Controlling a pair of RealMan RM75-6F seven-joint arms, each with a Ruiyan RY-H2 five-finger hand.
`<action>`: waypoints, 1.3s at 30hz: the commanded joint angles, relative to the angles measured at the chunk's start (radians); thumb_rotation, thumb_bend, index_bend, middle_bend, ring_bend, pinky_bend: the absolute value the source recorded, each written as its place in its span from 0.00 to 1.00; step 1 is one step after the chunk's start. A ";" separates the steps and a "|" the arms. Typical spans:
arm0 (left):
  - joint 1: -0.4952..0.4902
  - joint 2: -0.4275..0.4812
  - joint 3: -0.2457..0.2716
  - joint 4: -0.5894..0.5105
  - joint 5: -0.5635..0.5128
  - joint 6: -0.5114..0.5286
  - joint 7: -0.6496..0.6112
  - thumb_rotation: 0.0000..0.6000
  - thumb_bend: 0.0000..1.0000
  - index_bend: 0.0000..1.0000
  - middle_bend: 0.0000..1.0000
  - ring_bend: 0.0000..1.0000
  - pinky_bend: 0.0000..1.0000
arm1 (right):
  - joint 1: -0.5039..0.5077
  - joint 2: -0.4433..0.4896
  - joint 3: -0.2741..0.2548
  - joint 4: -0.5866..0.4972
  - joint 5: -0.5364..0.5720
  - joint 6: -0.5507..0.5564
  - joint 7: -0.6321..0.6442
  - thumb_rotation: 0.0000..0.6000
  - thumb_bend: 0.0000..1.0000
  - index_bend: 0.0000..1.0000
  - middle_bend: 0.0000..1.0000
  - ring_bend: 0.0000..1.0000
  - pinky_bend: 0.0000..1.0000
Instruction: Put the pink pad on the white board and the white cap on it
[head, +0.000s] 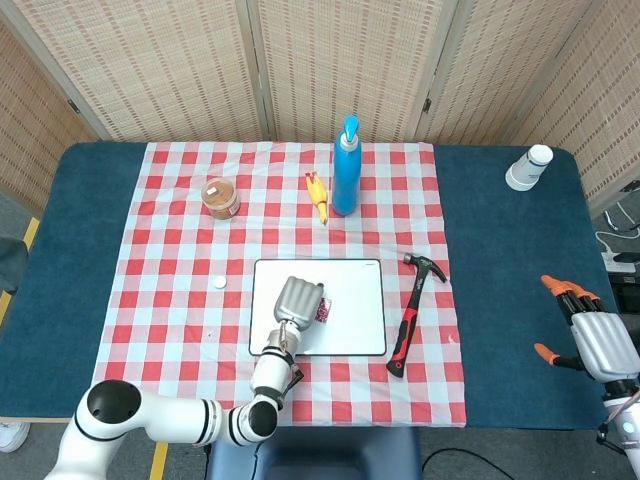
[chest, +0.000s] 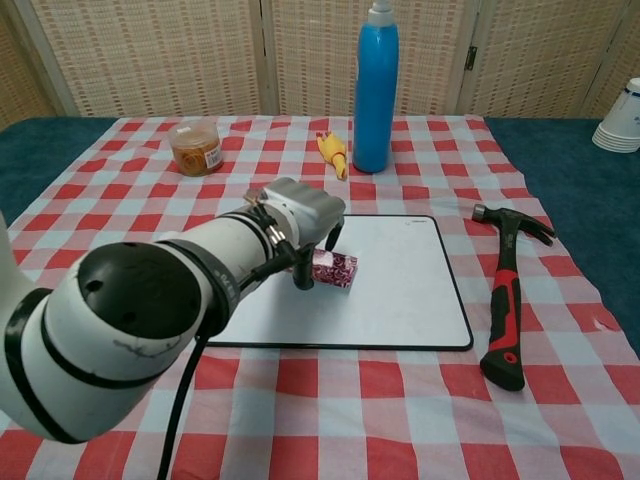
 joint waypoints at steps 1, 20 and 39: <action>-0.001 0.000 0.001 0.003 0.000 -0.002 -0.002 1.00 0.28 0.40 1.00 1.00 1.00 | 0.000 0.000 0.000 0.000 -0.001 0.001 0.001 1.00 0.13 0.00 0.12 0.09 0.18; 0.037 0.136 0.034 -0.103 -0.001 0.041 -0.021 1.00 0.24 0.27 1.00 1.00 1.00 | 0.000 -0.005 -0.002 -0.004 0.000 -0.004 -0.018 1.00 0.13 0.00 0.12 0.09 0.18; 0.159 0.246 0.093 0.025 0.028 -0.028 -0.176 1.00 0.28 0.43 1.00 1.00 1.00 | 0.004 -0.016 0.001 -0.007 0.007 -0.011 -0.047 1.00 0.13 0.00 0.12 0.09 0.18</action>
